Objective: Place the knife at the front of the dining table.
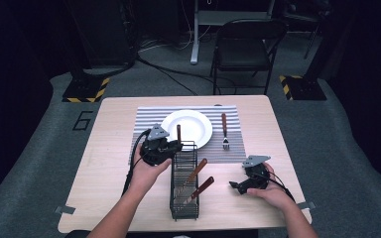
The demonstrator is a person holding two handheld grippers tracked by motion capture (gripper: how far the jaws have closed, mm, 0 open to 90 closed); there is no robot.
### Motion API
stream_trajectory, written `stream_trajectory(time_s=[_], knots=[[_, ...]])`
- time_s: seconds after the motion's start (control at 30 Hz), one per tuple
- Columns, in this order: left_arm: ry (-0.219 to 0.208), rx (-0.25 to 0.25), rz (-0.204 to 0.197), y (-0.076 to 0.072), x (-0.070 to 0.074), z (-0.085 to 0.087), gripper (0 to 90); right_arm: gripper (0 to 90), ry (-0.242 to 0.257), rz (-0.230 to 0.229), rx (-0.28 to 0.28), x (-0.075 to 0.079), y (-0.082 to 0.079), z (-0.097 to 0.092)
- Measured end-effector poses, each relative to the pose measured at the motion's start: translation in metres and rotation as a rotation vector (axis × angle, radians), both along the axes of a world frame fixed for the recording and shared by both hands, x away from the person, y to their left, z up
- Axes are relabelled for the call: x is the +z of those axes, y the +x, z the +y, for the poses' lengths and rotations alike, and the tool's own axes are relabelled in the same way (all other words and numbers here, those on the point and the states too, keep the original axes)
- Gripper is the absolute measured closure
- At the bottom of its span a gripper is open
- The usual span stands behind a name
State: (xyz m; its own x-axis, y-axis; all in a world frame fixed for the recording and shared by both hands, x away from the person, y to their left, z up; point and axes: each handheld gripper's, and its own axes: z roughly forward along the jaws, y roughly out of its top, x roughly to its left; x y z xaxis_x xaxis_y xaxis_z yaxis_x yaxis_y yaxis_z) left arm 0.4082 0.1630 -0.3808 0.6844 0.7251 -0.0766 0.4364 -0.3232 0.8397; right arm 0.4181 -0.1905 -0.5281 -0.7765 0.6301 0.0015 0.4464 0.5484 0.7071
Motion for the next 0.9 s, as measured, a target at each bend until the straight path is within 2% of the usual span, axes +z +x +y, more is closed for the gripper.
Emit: stream_trajectory(time_s=[0.7, 0.9], knots=[[-0.013, -0.002, -0.059, 0.001, 0.049, 0.013, 76.3, 0.0, 0.0, 0.0, 0.0, 0.0, 0.0, 0.0], [-0.045, 0.013, -0.081, 0.001, 0.066, 0.022, 76.3, 0.0, 0.0, 0.0, 0.0, 0.0, 0.0, 0.0]])
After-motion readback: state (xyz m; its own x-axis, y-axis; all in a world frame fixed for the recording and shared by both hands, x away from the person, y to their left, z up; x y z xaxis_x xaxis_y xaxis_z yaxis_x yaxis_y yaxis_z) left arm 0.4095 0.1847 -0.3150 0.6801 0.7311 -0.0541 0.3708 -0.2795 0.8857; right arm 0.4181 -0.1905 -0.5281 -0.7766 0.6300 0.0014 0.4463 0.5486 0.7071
